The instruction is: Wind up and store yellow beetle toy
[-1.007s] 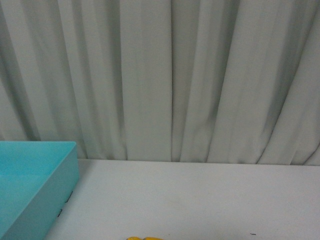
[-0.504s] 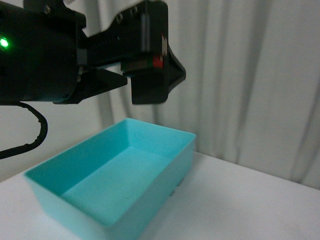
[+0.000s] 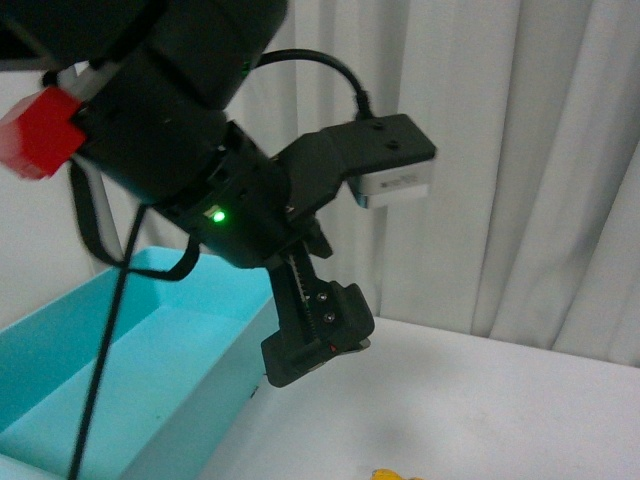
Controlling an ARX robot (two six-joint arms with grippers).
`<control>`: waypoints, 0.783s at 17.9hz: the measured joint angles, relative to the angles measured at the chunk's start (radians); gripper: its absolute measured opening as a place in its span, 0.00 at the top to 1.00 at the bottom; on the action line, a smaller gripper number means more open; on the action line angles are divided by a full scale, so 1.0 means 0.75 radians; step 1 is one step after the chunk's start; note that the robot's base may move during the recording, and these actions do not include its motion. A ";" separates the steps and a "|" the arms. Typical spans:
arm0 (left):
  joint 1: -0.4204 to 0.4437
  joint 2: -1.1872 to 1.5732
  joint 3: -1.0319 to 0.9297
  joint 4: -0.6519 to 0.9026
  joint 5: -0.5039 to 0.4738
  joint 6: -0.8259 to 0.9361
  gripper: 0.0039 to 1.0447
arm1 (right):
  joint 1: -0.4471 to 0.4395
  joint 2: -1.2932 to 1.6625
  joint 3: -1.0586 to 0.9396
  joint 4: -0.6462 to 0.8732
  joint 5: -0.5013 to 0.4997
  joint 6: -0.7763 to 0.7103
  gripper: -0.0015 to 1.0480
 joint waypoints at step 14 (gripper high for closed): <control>-0.406 0.720 0.441 -0.419 -0.365 0.655 0.06 | 0.000 -0.001 0.000 0.000 0.000 0.000 0.06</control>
